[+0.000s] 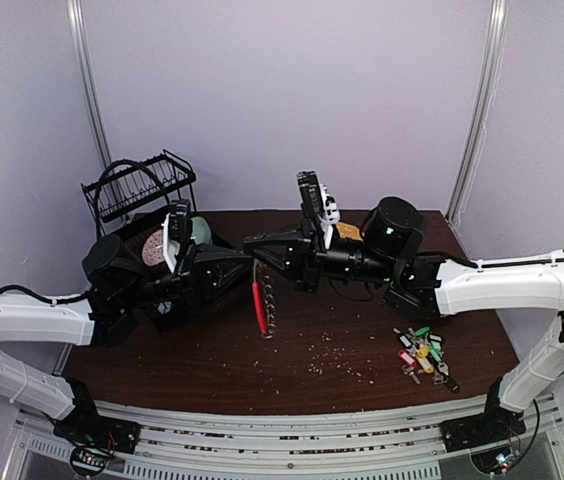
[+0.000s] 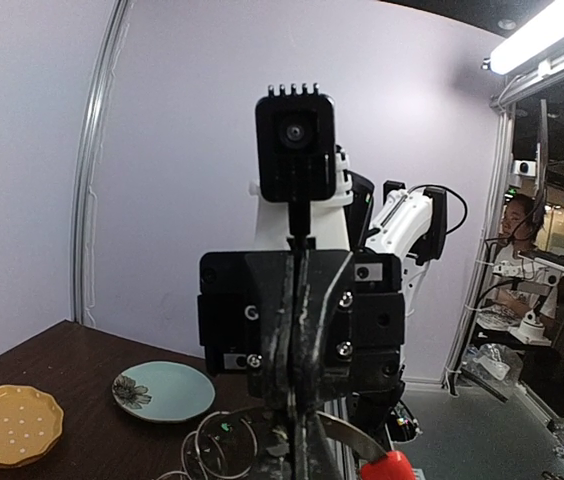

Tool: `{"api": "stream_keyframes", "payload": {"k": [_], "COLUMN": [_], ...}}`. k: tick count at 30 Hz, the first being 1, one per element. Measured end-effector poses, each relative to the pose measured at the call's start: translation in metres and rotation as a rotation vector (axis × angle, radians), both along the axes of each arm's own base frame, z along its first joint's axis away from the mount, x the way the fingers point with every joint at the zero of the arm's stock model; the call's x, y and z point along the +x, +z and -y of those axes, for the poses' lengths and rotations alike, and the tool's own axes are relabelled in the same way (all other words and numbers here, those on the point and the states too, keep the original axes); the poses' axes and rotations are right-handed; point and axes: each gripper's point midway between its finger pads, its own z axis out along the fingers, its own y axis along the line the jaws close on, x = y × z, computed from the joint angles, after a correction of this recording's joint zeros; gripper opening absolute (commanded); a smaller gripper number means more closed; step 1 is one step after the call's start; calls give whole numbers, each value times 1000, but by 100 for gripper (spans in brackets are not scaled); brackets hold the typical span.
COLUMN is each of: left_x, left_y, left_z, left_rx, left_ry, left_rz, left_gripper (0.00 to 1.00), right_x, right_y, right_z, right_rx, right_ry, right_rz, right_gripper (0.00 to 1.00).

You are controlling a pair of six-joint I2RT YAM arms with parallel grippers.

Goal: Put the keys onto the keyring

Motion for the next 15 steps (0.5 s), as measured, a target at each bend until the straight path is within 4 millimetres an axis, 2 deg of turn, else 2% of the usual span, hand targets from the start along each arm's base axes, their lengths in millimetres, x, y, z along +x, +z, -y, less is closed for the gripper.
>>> {"api": "stream_keyframes", "payload": {"k": [9,11,12,15], "left_x": [1,2,2,3], "left_y": [-4,-5,-5,-5], "left_z": [-2,-2,-2,-2], "left_rx": [-1,-1,-1,-2], "left_ry": [22,27,29,31], "left_rz": [-8,-12,-15,-25], "left_gripper": [0,9,9,4], "right_x": [-1,-1,-1,-1], "right_y": [-4,-4,-5,-5], "right_z": [-1,-1,-1,-2], "right_rx": [-18,-18,-20,-21], "right_ry": [0,0,0,0], "right_rz": [8,9,8,7], "right_gripper": [0,0,0,0]}}
